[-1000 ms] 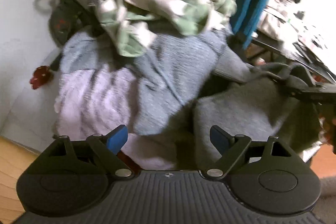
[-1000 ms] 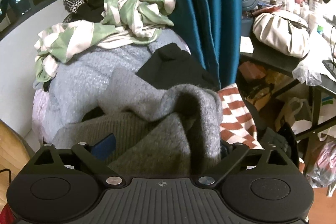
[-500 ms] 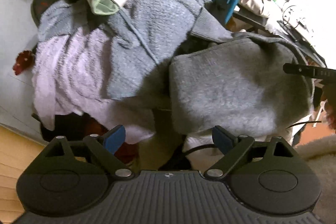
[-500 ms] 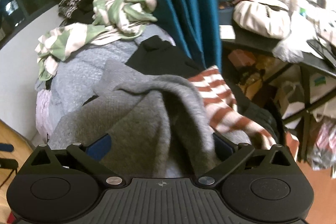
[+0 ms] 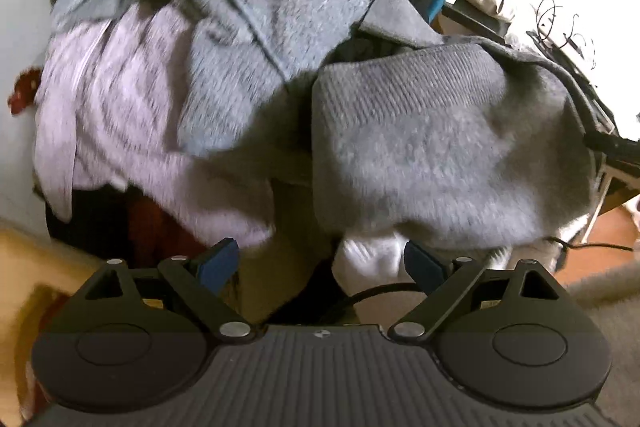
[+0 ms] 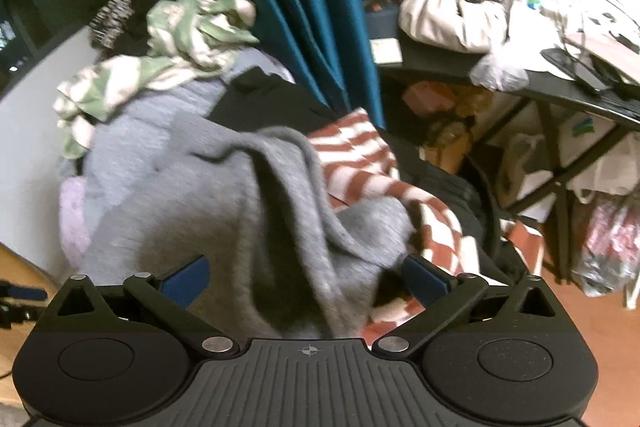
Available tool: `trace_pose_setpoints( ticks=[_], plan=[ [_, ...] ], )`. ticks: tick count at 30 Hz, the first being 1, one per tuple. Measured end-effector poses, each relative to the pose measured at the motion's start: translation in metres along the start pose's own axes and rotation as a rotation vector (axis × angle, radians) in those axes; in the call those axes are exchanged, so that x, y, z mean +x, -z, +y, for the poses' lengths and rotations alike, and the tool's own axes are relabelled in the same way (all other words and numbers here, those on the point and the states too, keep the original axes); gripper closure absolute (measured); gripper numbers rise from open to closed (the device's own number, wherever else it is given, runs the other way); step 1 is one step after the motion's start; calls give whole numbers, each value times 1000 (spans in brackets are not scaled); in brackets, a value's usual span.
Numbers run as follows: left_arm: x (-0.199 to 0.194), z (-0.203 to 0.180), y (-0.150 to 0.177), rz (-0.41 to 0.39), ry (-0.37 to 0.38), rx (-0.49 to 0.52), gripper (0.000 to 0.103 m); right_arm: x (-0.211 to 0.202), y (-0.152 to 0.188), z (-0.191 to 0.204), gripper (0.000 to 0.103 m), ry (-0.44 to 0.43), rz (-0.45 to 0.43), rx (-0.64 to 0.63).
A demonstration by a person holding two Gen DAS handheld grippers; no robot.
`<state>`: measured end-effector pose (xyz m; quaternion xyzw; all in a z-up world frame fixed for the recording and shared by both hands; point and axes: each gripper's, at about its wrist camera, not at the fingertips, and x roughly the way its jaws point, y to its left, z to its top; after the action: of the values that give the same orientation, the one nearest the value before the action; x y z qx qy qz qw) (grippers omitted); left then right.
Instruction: Fold clothes
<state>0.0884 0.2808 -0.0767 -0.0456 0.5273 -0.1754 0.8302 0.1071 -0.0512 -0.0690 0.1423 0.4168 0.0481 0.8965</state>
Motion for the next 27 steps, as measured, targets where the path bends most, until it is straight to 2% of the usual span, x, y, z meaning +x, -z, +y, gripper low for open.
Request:
trace_pose_setpoints(
  ticks=[3, 7, 12, 15, 21, 22, 23, 24, 25, 26, 27],
  plan=[
    [11, -8, -10, -23, 26, 16, 11, 2, 4, -1, 1, 27, 9, 19],
    [27, -14, -14, -22, 88, 15, 9, -1, 6, 11, 1, 34, -9, -43],
    [49, -10, -22, 0, 154, -58, 9, 6, 5, 24, 1, 60, -23, -115],
    [60, -9, -32, 3, 189, -100, 9, 22, 5, 19, 1, 86, 16, -75],
    [70, -10, -39, 9, 210, -149, 8, 33, 10, 26, 1, 55, 49, -64],
    [70, -11, -39, 11, 207, -144, 11, 32, 10, 29, 3, 29, 48, -73],
    [68, -13, -39, 10, 201, -129, 21, 30, 10, 33, 7, 9, 35, -84],
    [65, -15, -40, 9, 196, -113, 29, 27, 9, 37, 15, -9, 20, -95],
    [62, -17, -41, 9, 193, -92, 44, 25, 8, 42, 25, -27, 15, -109],
    [58, -19, -42, 10, 191, -78, 51, 25, 7, 44, 30, -32, 16, -117],
    [54, -20, -44, 7, 191, -73, 53, 25, 6, 47, 41, -35, 18, -124]
  ],
)
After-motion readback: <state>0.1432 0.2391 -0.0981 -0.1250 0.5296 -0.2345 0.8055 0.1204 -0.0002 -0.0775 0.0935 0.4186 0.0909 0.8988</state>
